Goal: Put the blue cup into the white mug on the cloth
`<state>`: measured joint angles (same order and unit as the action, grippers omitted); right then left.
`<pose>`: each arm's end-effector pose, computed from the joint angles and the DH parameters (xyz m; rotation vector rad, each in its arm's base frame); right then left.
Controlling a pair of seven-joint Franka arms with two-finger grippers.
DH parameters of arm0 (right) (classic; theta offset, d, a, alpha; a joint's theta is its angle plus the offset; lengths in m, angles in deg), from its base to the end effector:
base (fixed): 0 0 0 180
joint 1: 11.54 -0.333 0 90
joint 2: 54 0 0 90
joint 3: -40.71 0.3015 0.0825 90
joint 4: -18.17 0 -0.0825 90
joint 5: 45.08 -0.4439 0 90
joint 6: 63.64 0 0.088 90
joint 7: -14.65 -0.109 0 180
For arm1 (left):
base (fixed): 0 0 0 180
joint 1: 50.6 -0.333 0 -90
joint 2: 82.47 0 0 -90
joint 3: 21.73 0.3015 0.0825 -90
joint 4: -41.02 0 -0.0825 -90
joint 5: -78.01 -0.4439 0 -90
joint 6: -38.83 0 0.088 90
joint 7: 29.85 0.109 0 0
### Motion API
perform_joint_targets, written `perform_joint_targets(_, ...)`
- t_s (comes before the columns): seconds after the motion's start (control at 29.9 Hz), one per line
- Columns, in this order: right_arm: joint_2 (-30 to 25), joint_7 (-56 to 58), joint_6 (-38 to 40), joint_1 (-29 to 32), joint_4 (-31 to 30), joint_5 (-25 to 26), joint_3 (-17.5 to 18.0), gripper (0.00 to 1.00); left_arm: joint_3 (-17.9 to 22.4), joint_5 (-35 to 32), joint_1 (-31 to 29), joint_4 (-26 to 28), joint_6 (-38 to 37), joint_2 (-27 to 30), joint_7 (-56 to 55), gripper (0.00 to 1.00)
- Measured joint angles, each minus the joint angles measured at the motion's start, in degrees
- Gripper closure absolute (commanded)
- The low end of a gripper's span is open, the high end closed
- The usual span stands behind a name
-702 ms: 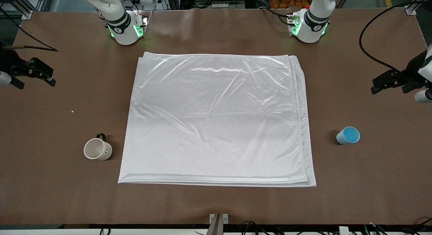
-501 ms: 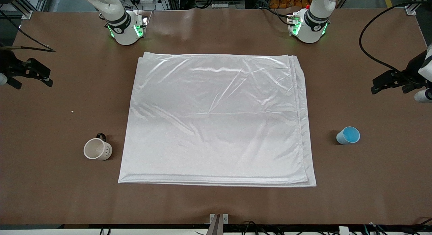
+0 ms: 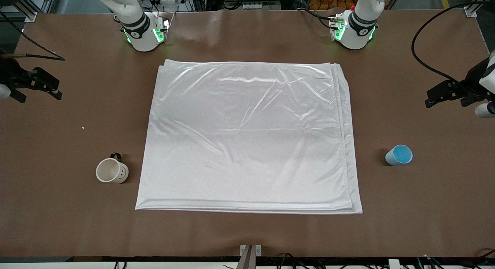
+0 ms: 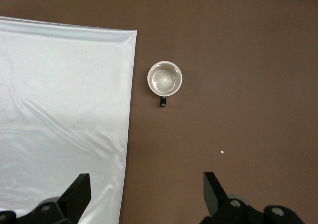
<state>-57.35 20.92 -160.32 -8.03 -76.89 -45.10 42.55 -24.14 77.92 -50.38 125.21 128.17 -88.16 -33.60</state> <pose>0.6078 -0.0172 0.6070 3.1286 0.1257 0.1353 0.6420 -0.0281 0.5985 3.1393 0.0310 -0.0149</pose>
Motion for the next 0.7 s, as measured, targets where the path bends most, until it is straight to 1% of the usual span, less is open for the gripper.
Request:
perform_joint_targets(0.47, 0.5, 0.0, 0.0, 0.4, 0.0, 0.0, -0.02, 0.0, 0.46, 0.0, -0.29, 0.52, 0.04, -4.13, 0.0, 0.0)
perform_joint_targets(0.7, 1.01, 0.0, -0.08, 0.8, 0.0, 0.0, -0.62, 0.0, 0.59, -0.76, -0.59, 0.52, 0.15, -6.64, 0.0, 0.0)
